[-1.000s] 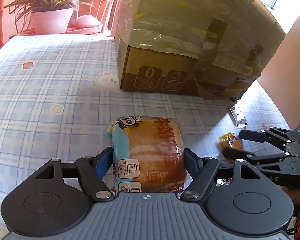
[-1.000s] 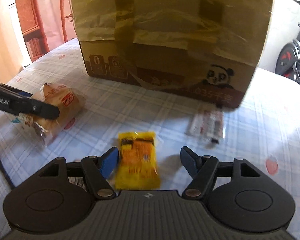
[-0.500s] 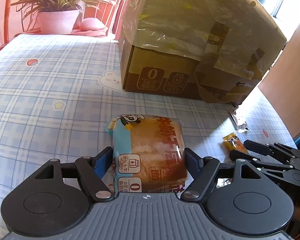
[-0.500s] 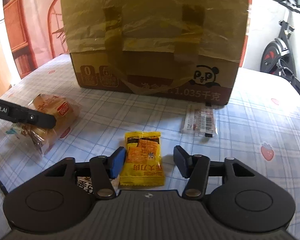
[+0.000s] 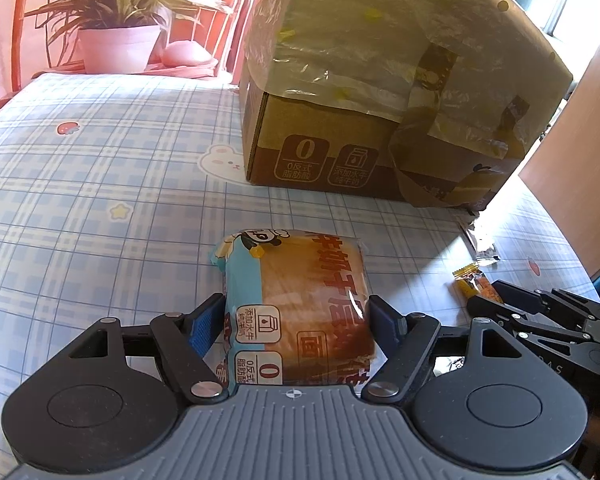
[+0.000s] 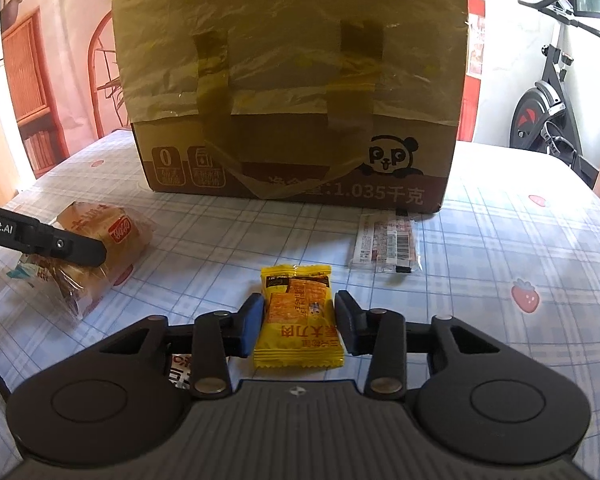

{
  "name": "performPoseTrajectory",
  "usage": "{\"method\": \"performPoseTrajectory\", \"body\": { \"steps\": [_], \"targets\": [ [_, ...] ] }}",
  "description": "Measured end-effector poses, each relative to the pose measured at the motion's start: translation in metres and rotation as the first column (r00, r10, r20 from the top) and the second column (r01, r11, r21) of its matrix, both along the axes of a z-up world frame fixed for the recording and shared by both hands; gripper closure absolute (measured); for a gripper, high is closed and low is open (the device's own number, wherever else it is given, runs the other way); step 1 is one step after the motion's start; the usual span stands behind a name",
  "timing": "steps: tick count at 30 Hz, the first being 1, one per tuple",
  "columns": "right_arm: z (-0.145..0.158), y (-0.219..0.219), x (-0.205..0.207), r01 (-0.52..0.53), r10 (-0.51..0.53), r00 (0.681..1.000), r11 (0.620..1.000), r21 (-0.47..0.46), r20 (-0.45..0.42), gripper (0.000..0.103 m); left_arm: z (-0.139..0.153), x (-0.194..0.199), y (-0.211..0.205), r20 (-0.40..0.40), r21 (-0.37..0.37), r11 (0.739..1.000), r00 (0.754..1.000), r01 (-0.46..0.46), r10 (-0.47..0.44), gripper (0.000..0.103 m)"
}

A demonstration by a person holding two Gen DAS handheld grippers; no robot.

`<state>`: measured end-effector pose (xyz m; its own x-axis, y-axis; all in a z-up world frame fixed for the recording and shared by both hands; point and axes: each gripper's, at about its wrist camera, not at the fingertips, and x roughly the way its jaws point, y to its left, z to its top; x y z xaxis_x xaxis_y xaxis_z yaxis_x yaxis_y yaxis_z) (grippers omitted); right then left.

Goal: Organize snacks
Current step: 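Close the right tool on the yellow snack packet, then carry the bread bag and yellow packet into the box and open both tools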

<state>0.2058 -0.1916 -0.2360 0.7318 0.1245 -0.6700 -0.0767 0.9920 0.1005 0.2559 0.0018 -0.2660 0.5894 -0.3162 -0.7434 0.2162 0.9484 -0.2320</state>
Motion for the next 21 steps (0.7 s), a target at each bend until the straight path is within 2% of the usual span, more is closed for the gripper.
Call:
{"method": "performPoseTrajectory", "body": {
  "steps": [9, 13, 19, 21],
  "targets": [
    [0.0, 0.002, 0.0, -0.004, 0.004, 1.0, 1.0, -0.017, 0.0, 0.061, 0.002, -0.003, 0.002, -0.01, -0.022, 1.0, 1.0, 0.006, -0.006, 0.026],
    [0.001, -0.004, -0.001, 0.003, -0.003, 1.0, 1.0, 0.024, 0.001, 0.067, 0.008, -0.004, 0.009, -0.021, -0.068, 0.998, 1.0, 0.009, -0.011, 0.027],
    [0.013, -0.011, -0.005, 0.012, -0.014, 1.0, 0.998, 0.061, 0.023, 0.068, 0.027, -0.007, 0.018, 0.019, -0.095, 0.996, 1.0, -0.002, 0.004, 0.028],
    [0.021, -0.013, -0.006, 0.016, -0.019, 0.999, 0.998, 0.068, 0.042, 0.068, 0.037, -0.008, 0.02, 0.049, -0.11, 0.994, 0.999, 0.02, -0.015, 0.028]
  ]
}}
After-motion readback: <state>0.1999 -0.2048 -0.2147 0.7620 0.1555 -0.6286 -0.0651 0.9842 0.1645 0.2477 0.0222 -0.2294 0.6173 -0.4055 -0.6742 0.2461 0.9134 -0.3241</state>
